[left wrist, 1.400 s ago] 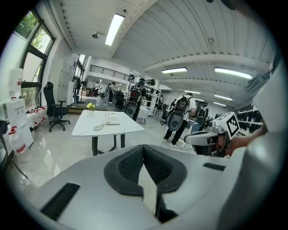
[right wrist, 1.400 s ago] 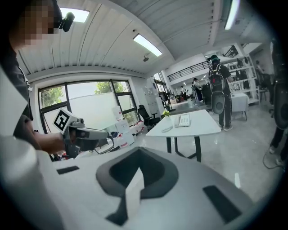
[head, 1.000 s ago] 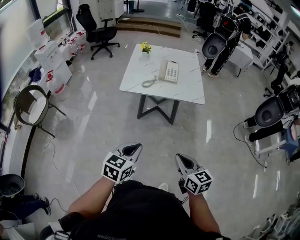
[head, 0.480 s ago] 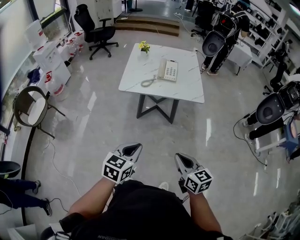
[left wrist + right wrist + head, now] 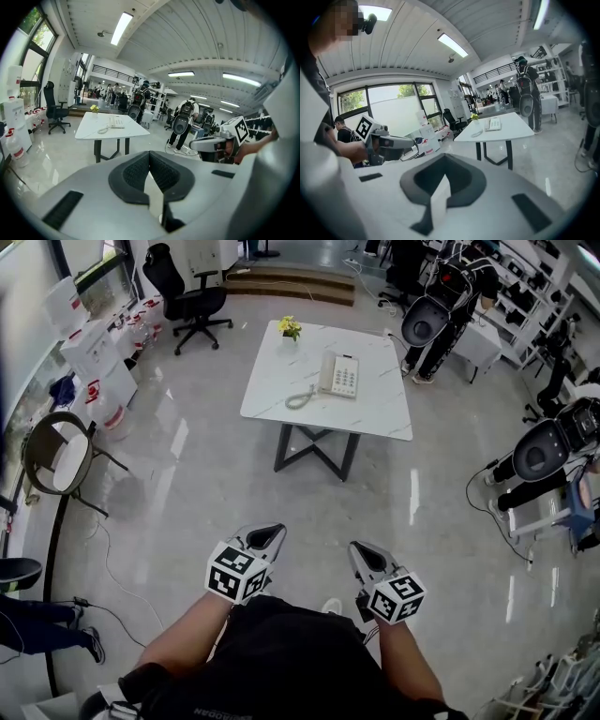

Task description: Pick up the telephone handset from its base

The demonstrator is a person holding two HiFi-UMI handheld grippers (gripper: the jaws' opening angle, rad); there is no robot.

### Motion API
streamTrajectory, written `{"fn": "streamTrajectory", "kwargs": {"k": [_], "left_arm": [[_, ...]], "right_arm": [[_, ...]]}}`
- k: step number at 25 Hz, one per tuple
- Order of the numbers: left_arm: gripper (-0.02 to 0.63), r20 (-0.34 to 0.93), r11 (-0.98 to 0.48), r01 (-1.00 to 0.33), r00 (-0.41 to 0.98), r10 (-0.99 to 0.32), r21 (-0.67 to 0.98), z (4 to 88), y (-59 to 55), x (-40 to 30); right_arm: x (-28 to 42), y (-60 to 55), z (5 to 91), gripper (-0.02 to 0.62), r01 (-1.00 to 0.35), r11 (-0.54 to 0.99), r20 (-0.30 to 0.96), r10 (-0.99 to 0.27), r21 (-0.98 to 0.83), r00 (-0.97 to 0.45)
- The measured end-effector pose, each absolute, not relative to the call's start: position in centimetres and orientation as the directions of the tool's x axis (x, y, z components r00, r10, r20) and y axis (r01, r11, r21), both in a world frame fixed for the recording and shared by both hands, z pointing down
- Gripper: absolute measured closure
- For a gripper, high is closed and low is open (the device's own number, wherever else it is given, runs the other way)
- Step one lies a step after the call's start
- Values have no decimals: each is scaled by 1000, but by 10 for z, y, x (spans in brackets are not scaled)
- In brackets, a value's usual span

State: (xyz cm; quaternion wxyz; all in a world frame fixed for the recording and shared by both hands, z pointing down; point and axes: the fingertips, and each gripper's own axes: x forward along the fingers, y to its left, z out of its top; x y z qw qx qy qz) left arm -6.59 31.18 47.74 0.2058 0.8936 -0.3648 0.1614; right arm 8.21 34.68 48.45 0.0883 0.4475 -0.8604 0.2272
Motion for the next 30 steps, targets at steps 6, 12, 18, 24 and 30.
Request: {"fn": "streamTrajectory", "kwargs": {"k": [6,12,18,24,30], "left_arm": [[604,447,-668,-705,690,-569,239,478,306,-105],[604,455,-684,-688,703,-547,241,482,305,-136],[604,450,-684,-678,716,-533,269,490,304,-140],[604,446,-684,-676,719,-532,274,494,286,-132],[604,456,-673,-687,709,-538,274,498,248,-110]], "right_arm": [[44,343,484,594,-822,475,346,-748,-314,-565],[20,344,483,594,-842,437,351,-770,-317,-532],[10,346,490,594,-845,432,375,-761,-315,-530],[15,324,491,594,-844,439,372,-761,-310,-532],[40,280,496,594,-843,428,368,-764,-326,-530]]}}
